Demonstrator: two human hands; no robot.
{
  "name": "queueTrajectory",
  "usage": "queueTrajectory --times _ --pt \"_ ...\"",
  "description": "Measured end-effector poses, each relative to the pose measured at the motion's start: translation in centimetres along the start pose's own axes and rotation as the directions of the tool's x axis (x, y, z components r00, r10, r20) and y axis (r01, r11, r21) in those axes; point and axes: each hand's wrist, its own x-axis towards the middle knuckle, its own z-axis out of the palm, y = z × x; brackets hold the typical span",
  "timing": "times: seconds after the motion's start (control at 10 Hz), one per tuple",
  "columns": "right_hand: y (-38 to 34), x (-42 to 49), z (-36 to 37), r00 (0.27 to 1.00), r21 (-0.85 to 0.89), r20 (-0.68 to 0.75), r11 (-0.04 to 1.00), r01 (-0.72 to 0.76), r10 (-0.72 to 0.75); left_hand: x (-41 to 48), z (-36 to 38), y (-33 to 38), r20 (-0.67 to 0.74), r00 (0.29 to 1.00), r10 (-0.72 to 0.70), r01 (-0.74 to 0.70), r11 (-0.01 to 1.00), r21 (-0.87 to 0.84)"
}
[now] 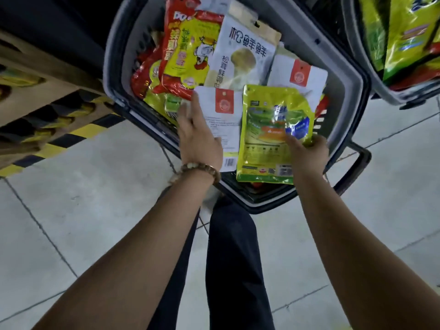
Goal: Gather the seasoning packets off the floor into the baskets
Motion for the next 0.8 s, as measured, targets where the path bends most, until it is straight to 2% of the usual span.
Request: queueTrajectory --times 0.1,0.2,0.3,0.4,0.5,0.6,0.7,0.8 --pt "0.3 0.6 0.6 0.992 -0.091 -0.033 0.989 0.114 -0.118 0.3 1.1 -0.1 -0.003 0.971 0.241 -0.222 0.9 0.374" --pt "0.0 -0.2 0.8 0.902 -0.421 0.065 0.808 0.412 -0.426 0.7 2.2 -0.2 0.221 0.934 0.281 -0.357 0.778 0.518" --pt "0.0 -0.9 1.7 0.795 -0.57 0.409 0.554 0.606 -0.448 1.2 2.9 -0.9 0.252 0.934 0.252 -0.353 0.749 0.561" --pt "0.7 -0.4 2.8 0.742 -0.6 0.523 0.437 0.67 -0.42 1.5 3.6 -1.2 0.254 0.936 0.243 -0.349 0.725 0.594" --pt "1.0 0.1 3.6 0.752 -0.621 0.515 0.426 0.658 -0.412 1.9 4.1 -0.9 0.256 0.942 0.217 -0.332 0.716 0.614" --pt "1.1 -0.2 3.6 0.766 -0.657 0.544 0.394 0.643 -0.344 1.5 3.9 -0.8 0.293 0.941 0.169 -0.324 0.7 0.637" --pt "-0.3 0.1 2.6 0.746 -0.631 0.6 0.403 0.664 -0.29 1.8 2.8 0.2 0.357 0.926 0.12 -0.338 0.683 0.647" --pt "-1.9 -0.1 0.3 0.737 -0.588 0.634 0.473 0.656 -0.235 1.3 -0.2 1.7 0.418 0.906 0.073 -0.332 0.736 0.591"
